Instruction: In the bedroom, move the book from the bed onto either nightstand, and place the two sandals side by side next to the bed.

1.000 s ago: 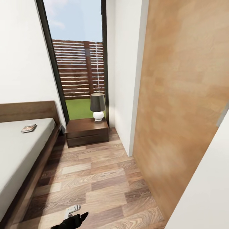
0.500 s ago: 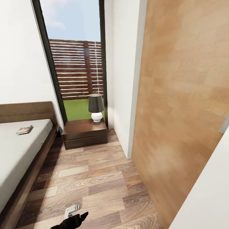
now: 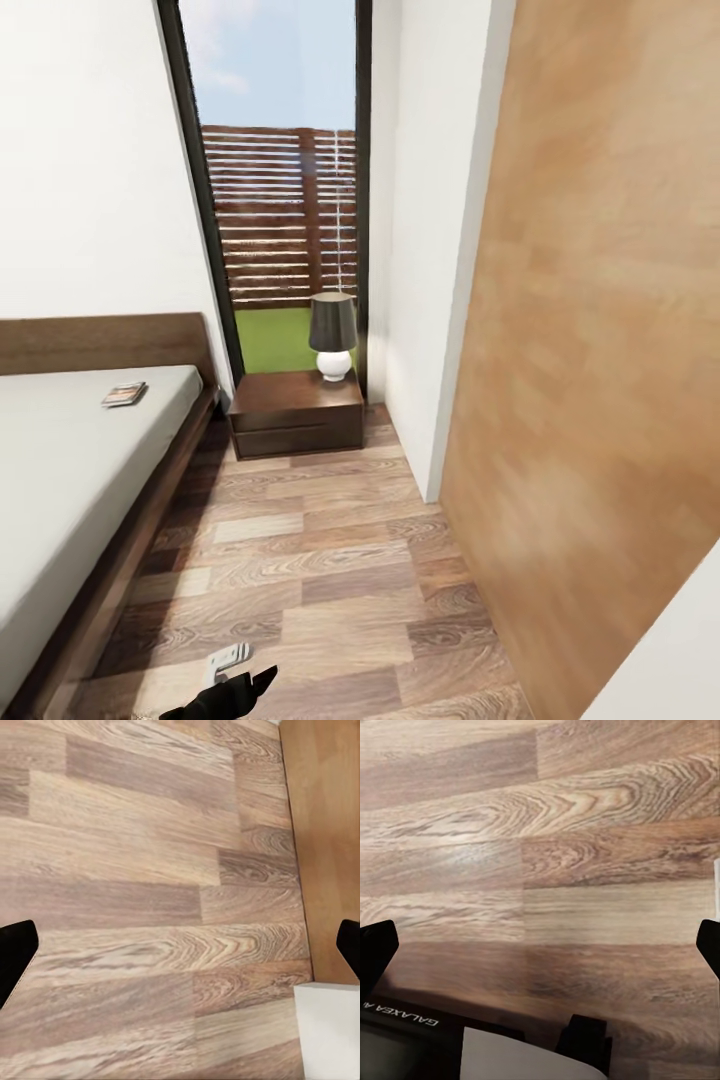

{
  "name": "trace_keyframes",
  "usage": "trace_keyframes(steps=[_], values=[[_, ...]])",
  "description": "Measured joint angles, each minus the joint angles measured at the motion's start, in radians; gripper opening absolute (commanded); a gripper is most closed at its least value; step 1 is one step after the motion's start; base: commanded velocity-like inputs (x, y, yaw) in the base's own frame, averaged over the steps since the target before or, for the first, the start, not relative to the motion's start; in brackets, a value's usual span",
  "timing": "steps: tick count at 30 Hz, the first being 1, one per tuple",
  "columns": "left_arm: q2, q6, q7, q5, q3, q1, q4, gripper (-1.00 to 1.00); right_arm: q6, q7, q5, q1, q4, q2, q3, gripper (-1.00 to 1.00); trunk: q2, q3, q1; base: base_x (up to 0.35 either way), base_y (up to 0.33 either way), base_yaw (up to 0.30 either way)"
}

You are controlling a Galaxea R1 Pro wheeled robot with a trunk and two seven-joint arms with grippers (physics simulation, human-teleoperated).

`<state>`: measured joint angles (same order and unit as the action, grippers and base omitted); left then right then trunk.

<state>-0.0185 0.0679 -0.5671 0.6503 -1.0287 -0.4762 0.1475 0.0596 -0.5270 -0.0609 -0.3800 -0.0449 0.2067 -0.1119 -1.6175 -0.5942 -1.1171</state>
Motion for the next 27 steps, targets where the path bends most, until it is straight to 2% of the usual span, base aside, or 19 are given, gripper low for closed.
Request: trace_keyframes(steps=[7,13,23,27], values=[[0.000,0.000,0.000,0.000,0.000,0.000,0.000,1.00,0.000,0.000,0.001,0.000,0.000,0.000,0.000,1.00,0.000,-0.002,0.000,0.127,0.000,0.213],[0.001,0.000,0.000,0.000,0.001,0.000,0.000,1.00,0.000,0.000,0.001,0.000,-0.001,0.000,0.000,1.00,0.000,-0.002,0.000,0.240,0.000,0.025],[0.001,0.000,0.000,0.000,0.001,0.000,-0.001,1.00,0.000,0.000,0.001,0.000,-0.001,0.000,0.000,1.00,0.000,-0.002,0.000,0.034,-0.002,0.002],[0.001,0.000,0.000,0.000,0.001,0.000,-0.001,1.00,0.000,0.000,0.001,0.000,-0.001,0.000,0.000,1.00,0.000,-0.002,0.000,0.166,-0.056,0.000]])
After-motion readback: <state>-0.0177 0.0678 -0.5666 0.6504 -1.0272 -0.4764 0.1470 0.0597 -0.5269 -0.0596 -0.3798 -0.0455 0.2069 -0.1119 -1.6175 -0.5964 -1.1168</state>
